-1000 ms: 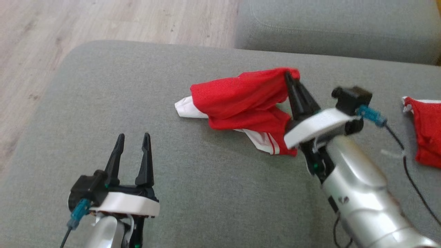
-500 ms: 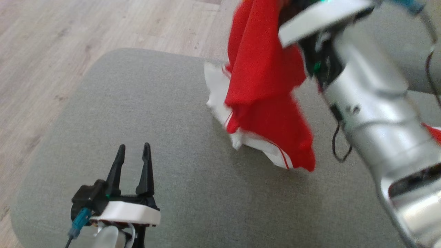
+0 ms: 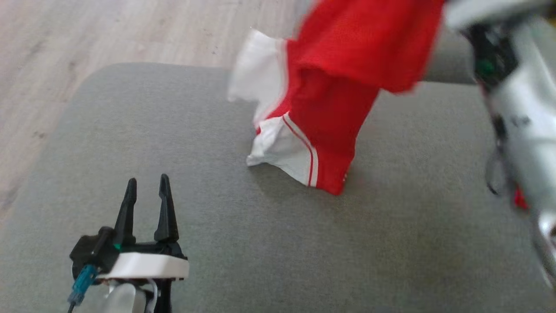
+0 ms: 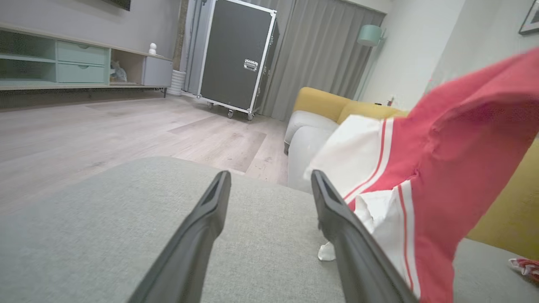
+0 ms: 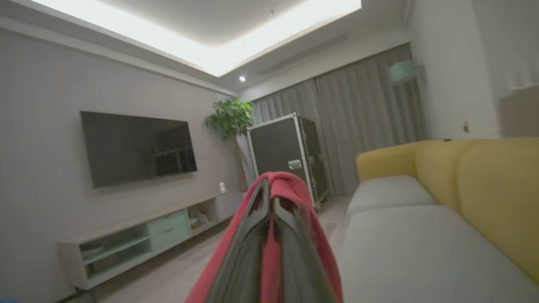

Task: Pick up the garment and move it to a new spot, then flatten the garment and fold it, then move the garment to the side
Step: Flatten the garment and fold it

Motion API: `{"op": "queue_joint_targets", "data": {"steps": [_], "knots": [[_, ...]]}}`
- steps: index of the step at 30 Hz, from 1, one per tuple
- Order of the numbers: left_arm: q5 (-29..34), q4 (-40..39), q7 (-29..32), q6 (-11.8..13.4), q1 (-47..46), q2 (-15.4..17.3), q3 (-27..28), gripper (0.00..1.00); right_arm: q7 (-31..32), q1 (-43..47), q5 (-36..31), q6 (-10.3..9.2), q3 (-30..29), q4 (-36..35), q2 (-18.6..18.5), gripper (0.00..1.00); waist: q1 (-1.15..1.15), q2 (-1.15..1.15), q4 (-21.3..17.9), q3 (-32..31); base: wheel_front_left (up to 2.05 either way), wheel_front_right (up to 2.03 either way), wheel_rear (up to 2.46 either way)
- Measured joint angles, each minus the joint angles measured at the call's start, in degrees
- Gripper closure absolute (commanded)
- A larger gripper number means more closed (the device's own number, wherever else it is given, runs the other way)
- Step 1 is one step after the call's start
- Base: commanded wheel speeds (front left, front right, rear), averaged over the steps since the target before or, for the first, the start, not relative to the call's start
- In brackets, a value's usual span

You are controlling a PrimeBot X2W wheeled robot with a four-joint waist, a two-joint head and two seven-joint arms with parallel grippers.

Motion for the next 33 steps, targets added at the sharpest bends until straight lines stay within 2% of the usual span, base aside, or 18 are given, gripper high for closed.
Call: {"op": "queue_joint_targets", "data": {"steps": [3, 6, 7, 8, 12, 17, 21, 24, 33], "knots": [[0.45, -0.19, 0.00, -0.46, -0.94, -0.31, -0.27, 0.00, 0.02, 6.44, -0.91, 0.00, -1.07, 4.05, -5.17, 1.00, 0.01, 0.00, -1.33, 1.56, 0.00, 0.00, 0.00], [0.47, -0.18, 0.00, -0.49, -1.84, -0.51, -0.45, 0.00, 0.40, 10.32, -2.04, 0.00, -1.35, 8.02, -7.17, 1.00, 0.01, 0.00, -2.10, 2.56, 0.00, 0.00, 0.00], [0.48, -0.12, 0.00, -0.76, -2.26, -0.55, -0.56, 0.00, 0.41, 11.66, -3.37, 0.00, -1.42, 9.93, -7.98, 0.16, 0.01, 0.00, -2.42, 3.07, 0.00, 0.00, 0.00], [0.48, 0.12, 0.00, -0.94, -2.70, -0.55, -0.70, 0.00, 0.42, 12.37, -4.68, 0.00, -1.80, 12.45, -8.51, 0.00, 0.01, 0.00, -2.72, 3.57, 0.00, 0.00, 0.00], [0.94, 0.60, 0.01, -1.26, -3.98, -0.63, -0.81, 0.00, 0.41, 11.93, -8.72, 0.00, -3.60, 17.75, -9.12, 0.00, 0.01, 0.00, -3.77, 5.04, 0.00, 0.00, 0.00], [1.07, 1.12, 0.00, -1.47, -4.40, -0.63, -0.56, 0.00, 0.37, 9.80, -13.12, 0.00, -6.55, 15.37, -7.89, 0.00, 0.01, 0.00, -5.08, 5.49, 0.00, 0.00, 0.00], [1.51, 1.15, 0.00, -1.69, -4.52, -0.63, -0.33, 0.00, 0.34, 10.70, -17.25, 0.00, -10.10, 7.19, -5.91, 0.00, 0.00, 0.00, -6.12, 4.72, 0.00, 0.00, 0.00], [1.51, 1.15, 0.00, -1.91, -4.50, -0.64, -0.15, 0.00, 0.30, 14.47, -20.69, 0.00, -13.16, -1.65, -3.43, 0.00, 0.00, 0.00, -7.25, 4.04, 0.00, 0.00, 0.00], [1.51, 0.98, 0.00, -1.99, -3.71, -0.75, -0.15, 0.00, 0.07, 39.66, -29.40, 0.00, -22.84, -24.17, 7.16, 0.00, 0.00, 0.00, -11.23, 2.31, 0.00, 0.00, 0.00]]}}
